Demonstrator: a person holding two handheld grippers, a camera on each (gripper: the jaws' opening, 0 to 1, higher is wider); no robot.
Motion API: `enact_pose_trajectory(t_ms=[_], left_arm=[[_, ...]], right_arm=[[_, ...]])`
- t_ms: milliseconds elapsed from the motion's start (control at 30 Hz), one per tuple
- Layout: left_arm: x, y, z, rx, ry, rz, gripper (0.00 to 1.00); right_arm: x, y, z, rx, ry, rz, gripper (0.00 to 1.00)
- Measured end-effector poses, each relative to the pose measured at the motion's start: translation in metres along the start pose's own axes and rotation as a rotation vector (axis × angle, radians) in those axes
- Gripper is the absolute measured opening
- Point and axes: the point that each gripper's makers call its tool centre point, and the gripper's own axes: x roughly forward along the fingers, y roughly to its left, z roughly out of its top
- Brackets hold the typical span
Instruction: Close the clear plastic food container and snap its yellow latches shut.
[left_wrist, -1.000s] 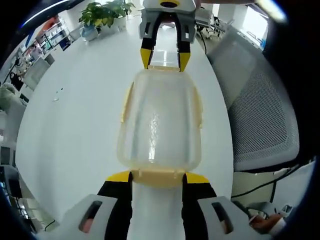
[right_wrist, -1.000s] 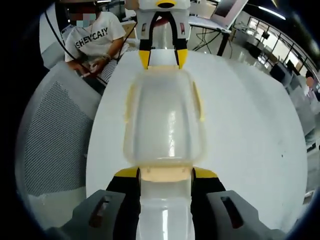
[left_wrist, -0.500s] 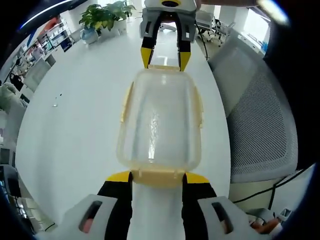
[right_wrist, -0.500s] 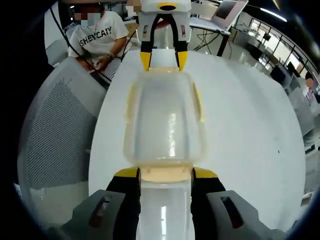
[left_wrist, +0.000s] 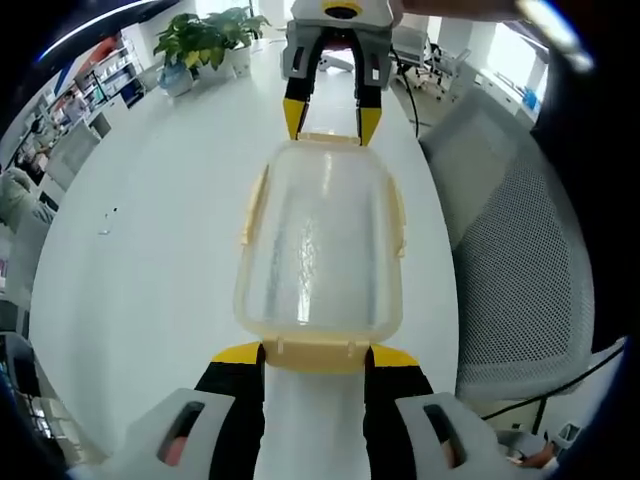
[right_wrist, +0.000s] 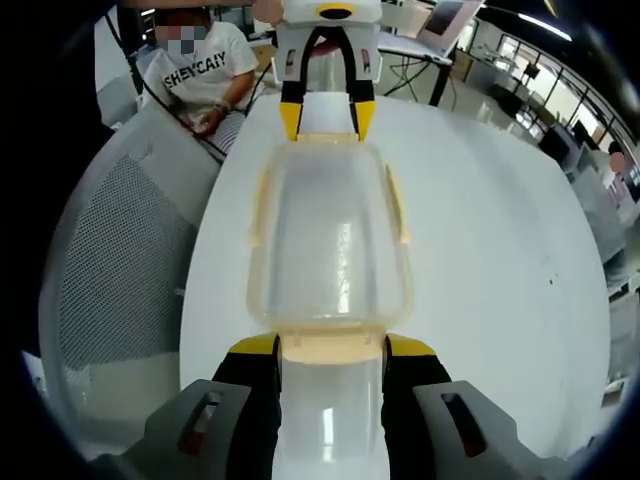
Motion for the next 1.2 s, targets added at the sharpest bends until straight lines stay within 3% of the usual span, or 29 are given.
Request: enact_pose_trajectory(t_ms=[1200], left_arm=[[0.047,-0.010,0.084,-0.004,-0.022,-0.030,0.33]], right_arm=[[-0.036,-0.002,-0.090,0.027,0.052,0.000,0.35]])
